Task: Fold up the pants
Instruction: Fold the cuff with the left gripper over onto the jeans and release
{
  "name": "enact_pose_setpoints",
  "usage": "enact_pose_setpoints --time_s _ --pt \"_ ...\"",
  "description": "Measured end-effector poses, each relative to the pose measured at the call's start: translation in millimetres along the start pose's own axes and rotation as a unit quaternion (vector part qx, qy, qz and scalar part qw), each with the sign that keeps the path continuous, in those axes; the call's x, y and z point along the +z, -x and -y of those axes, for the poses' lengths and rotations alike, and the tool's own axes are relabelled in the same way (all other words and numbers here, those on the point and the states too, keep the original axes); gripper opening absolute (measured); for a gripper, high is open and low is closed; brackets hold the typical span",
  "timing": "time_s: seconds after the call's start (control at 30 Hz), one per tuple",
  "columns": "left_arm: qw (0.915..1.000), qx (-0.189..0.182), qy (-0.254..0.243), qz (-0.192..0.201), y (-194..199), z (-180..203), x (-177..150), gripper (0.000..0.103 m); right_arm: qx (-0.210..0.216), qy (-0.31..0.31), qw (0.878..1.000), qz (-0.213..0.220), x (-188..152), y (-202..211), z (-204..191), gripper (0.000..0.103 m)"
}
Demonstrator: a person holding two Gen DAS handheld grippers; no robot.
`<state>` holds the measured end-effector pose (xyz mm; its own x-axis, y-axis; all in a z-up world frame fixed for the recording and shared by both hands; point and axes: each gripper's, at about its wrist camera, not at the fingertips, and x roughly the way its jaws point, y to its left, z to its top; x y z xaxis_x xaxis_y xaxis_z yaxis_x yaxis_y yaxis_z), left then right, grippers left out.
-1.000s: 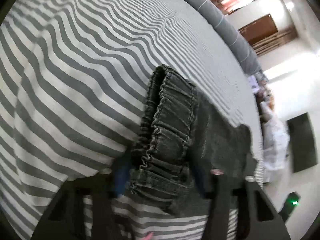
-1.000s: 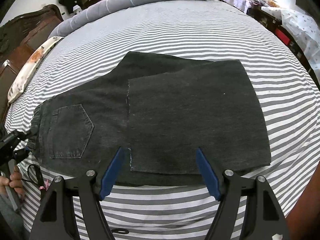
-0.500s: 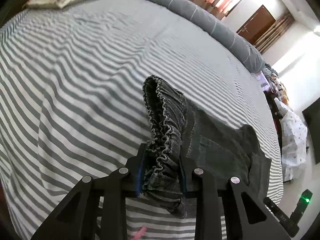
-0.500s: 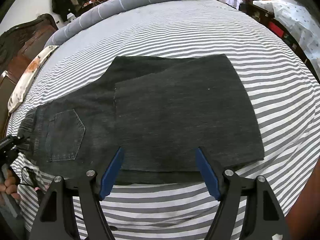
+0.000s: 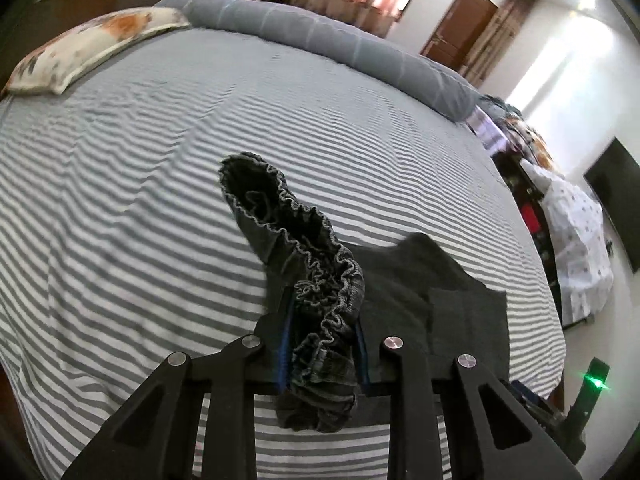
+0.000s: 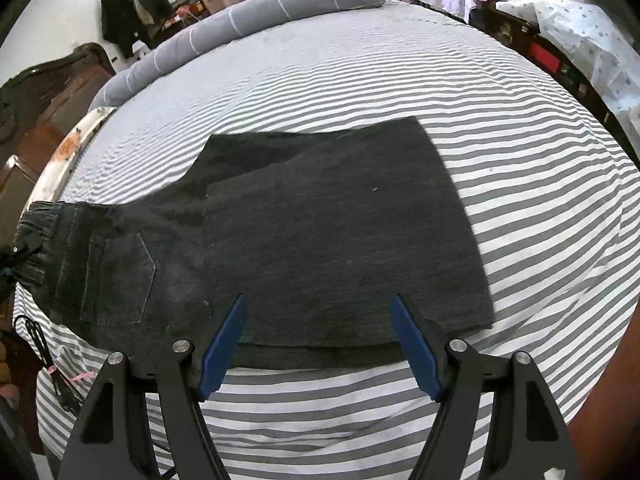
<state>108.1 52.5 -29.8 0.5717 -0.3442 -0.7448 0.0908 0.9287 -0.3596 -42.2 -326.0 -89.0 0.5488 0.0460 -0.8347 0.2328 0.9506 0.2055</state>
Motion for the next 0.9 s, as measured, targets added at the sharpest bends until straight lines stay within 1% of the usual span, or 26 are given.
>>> enact_pose_setpoints --time_s 0.27,0.4,0.6,0.83,0.9 --pt "0.9978 -0.023 -0.062 -0.003 -12.7 84.6 -8.3 0.024 0.002 -0.031 0.999 0.012 2.7 9.5 41.7 0.072" --pt "0.9944 -0.039 -0.096 -0.022 -29.9 131.5 -17.9 0.024 -0.001 -0.044 0.999 0.013 2.9 11.3 62.5 0.072" --pt "0.9871 -0.061 -0.133 -0.065 -69.8 199.2 -35.1 0.024 -0.008 -0.070 0.997 0.016 2.7 14.6 99.9 0.072" --pt "0.9764 -0.075 -0.170 -0.110 -112.0 255.6 -60.7 0.024 -0.007 -0.114 0.993 0.004 -4.1 4.2 139.4 0.072" --pt "0.9736 -0.070 -0.186 -0.112 -120.3 266.3 -65.9 0.024 -0.007 -0.121 0.993 0.001 -4.8 1.1 145.3 0.072"
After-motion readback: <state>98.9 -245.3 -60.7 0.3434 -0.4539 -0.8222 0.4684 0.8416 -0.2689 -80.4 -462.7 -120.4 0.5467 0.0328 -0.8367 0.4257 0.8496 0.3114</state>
